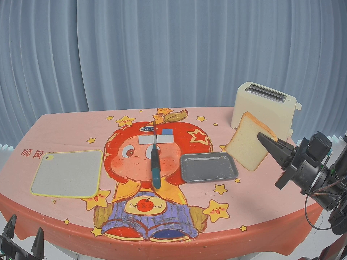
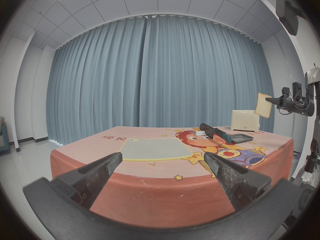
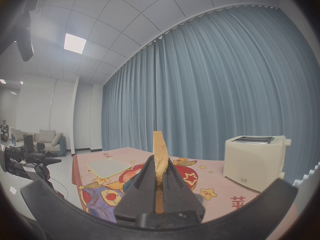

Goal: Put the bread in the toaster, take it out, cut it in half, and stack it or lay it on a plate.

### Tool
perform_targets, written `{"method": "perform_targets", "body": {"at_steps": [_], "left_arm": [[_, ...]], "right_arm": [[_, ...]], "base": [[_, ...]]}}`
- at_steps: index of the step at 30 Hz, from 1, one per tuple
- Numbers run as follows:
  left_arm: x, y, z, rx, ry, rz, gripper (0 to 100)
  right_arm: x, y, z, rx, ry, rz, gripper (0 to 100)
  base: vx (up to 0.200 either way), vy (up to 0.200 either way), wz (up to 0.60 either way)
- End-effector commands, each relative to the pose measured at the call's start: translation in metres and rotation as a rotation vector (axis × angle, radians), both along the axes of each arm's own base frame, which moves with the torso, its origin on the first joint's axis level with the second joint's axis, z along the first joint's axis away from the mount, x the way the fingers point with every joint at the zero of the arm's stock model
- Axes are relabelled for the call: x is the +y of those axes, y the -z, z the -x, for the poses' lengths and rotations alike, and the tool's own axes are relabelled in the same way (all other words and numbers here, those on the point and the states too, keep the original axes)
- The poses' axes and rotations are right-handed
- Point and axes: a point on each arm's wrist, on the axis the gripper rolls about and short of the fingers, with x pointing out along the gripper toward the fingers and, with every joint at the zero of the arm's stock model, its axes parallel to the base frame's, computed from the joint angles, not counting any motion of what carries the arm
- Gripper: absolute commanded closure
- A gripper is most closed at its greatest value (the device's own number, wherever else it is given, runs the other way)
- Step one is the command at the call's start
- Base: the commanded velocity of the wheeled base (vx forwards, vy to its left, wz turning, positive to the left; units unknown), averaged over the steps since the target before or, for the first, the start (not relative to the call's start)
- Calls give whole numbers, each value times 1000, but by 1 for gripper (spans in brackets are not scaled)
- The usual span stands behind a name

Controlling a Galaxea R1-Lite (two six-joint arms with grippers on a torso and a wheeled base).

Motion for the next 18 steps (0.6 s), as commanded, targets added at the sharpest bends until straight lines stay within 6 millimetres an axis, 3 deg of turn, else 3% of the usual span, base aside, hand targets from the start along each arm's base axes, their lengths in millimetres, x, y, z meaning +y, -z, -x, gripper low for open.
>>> {"method": "perform_targets", "body": {"at_steps": [1,18], "left_arm": [[0,5,-1,19,0,-1,0],[0,5,-1,19,-1,1,0]], "right_arm": [[0,-1,0,-1,-3,-3,100],[4,1,3,4,-25,-7,100]], "base": [[0,200,0],[0,200,0]]}}
